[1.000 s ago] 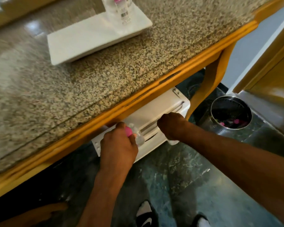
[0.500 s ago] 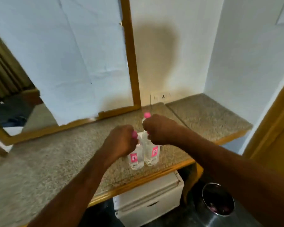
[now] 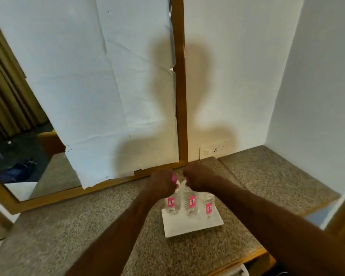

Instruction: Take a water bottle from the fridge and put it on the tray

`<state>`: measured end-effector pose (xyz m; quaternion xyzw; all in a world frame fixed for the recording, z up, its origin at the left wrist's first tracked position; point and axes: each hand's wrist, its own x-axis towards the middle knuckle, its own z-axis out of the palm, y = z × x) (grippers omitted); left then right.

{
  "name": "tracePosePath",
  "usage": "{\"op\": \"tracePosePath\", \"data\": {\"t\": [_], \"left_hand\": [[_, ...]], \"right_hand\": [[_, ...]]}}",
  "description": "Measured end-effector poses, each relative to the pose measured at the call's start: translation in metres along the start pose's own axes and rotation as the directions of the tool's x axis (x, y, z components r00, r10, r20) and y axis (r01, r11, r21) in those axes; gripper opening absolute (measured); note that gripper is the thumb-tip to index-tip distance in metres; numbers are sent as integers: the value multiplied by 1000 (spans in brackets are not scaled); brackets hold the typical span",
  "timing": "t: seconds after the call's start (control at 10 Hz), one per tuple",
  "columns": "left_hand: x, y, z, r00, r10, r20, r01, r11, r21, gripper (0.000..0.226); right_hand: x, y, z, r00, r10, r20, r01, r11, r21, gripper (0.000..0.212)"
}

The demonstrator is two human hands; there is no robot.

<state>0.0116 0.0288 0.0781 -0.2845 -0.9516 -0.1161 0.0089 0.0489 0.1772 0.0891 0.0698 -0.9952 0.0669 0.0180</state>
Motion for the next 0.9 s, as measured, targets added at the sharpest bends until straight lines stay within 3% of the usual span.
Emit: {"op": "tracePosePath", "data": {"t": [0.1, 0.3, 0.6, 0.7, 0.8, 0.9], "left_hand": [[12, -10, 27, 999, -10, 51, 16, 994, -107, 12], [17, -15, 50, 996, -23, 85, 34, 991, -126, 18], [29, -24, 50, 986, -48, 162, 72, 987, -145, 22], [62, -10, -4, 997, -60, 48, 67, 983, -168, 24], [70, -9, -14, 995, -53, 79, 67, 981, -181, 25], [70, 0, -31, 996, -61, 64, 73, 977, -202, 35]], "right_hand": [[13, 7, 20, 999, 14, 43, -13, 1000, -16, 18], [21, 17, 37, 993, 8, 121, 4, 995, -104, 23], [29, 22, 46, 985, -37, 168, 52, 995, -89, 26], [46, 36, -17, 998, -44, 35, 49, 989, -140, 30], [50, 31, -29, 994, -47, 96, 57, 993, -103, 31], [51, 34, -45, 998, -15, 63, 16, 1000, -25, 31]]}}
